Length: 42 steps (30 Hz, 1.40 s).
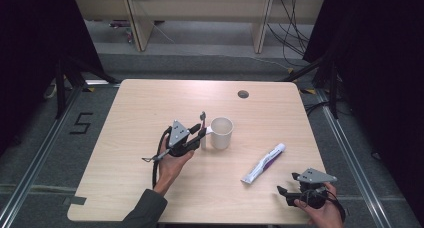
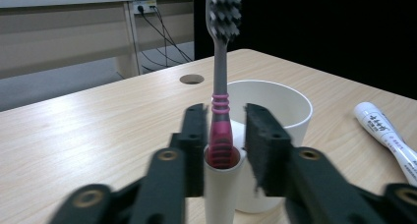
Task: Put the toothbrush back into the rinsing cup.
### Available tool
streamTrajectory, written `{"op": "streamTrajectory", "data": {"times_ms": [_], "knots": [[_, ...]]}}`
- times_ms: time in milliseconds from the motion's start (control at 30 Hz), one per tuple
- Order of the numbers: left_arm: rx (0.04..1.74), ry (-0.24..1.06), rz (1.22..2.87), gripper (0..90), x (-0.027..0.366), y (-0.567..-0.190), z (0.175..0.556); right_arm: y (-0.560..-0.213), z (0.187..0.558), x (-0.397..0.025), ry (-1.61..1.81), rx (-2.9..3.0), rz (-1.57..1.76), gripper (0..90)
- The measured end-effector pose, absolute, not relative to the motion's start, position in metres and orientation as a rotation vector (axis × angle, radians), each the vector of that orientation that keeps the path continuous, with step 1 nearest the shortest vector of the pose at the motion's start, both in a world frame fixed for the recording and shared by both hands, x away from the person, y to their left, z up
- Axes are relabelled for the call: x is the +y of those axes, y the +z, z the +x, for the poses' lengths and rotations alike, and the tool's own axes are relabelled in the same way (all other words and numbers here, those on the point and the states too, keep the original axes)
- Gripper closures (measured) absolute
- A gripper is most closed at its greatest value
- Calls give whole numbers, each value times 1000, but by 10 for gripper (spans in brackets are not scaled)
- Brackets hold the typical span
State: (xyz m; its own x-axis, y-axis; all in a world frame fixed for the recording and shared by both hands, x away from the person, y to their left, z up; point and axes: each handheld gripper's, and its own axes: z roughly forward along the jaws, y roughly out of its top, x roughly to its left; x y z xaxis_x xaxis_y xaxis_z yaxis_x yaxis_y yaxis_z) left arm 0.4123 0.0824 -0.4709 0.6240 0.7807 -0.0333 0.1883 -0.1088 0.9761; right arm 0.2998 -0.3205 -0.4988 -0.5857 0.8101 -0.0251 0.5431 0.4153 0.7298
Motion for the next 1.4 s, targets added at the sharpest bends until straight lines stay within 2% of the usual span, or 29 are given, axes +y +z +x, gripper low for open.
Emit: {"op": "streamTrajectory", "data": {"times_ms": [100, 133, 300, 433, 1400], "knots": [[823, 612, 1632, 587, 84, -469, 411, -499, 300, -320, 981, 2301, 1161, 265], [826, 612, 1632, 527, 84, -468, 410, -499, 300, -320, 981, 2299, 1161, 265], [844, 618, 1644, 454, 89, -465, 406, -498, 299, -320, 988, 2302, 1179, 265], [876, 565, 1644, 399, 92, -463, 403, -498, 300, -321, 986, 2303, 1172, 265], [891, 480, 1722, 310, 127, -464, 366, -498, 301, -323, 991, 2300, 1152, 266]]}}
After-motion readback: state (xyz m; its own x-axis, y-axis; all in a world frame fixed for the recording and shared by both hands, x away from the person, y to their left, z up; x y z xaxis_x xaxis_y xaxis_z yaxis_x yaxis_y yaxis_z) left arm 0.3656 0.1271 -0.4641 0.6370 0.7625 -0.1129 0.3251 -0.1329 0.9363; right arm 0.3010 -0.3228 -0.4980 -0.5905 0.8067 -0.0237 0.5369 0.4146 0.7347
